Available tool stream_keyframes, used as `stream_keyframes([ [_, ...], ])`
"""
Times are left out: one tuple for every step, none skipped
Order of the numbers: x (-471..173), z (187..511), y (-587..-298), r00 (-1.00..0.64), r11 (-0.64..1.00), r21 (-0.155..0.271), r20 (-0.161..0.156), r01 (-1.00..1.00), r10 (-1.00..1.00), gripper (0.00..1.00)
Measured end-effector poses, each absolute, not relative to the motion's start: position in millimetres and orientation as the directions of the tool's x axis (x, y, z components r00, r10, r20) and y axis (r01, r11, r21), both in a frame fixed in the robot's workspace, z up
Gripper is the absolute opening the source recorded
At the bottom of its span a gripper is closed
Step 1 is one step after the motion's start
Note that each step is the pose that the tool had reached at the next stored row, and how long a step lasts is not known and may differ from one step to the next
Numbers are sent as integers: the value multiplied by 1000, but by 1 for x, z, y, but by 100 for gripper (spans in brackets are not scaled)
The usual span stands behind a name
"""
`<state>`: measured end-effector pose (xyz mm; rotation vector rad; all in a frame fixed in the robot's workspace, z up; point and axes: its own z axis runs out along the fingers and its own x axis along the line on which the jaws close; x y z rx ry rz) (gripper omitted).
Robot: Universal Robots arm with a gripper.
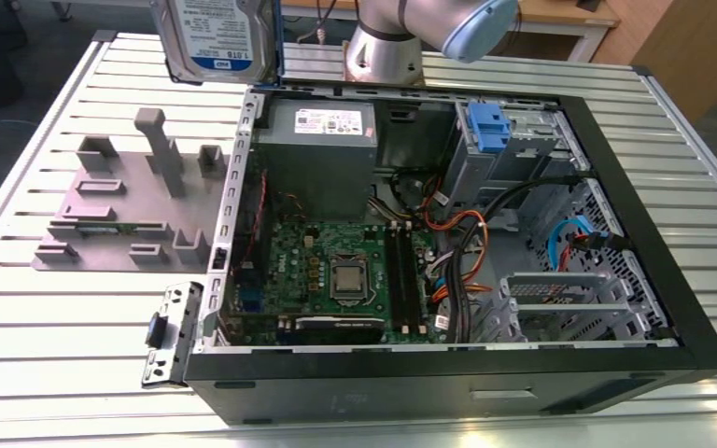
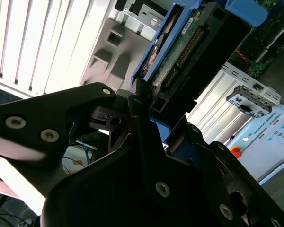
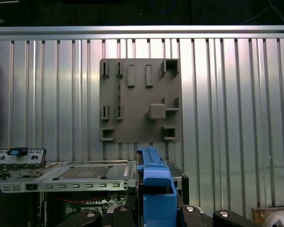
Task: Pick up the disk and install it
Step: 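Pick up the disk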
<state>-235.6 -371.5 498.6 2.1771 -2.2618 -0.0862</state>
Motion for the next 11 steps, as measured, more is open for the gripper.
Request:
stream_keyframes([
  [-236, 499, -372, -39, 37, 40, -37, -998, -999, 36],
  [-236, 499, -372, -39, 37, 40, -37, -998, -999, 36],
  [-236, 499, -372, -39, 37, 40, -37, -998, -999, 36],
  [-236, 499, -372, -39, 37, 40, -37, -998, -999, 36],
  [-235, 498, -373, -39, 37, 40, -37, -998, -999, 36],
  [-235, 498, -373, -39, 37, 40, -37, -998, -999, 36],
  [-235, 498, -373, -39, 37, 40, -37, -998, -999, 36],
  [-235, 498, -373, -39, 37, 40, -37, -998, -999, 36],
  [-235, 498, -373, -39, 37, 40, -37, -998, -999, 36],
  [-235, 498, -374, -39, 37, 40, -37, -998, -999, 36],
  [-235, 498, -374, -39, 37, 40, -37, -998, -999, 36],
])
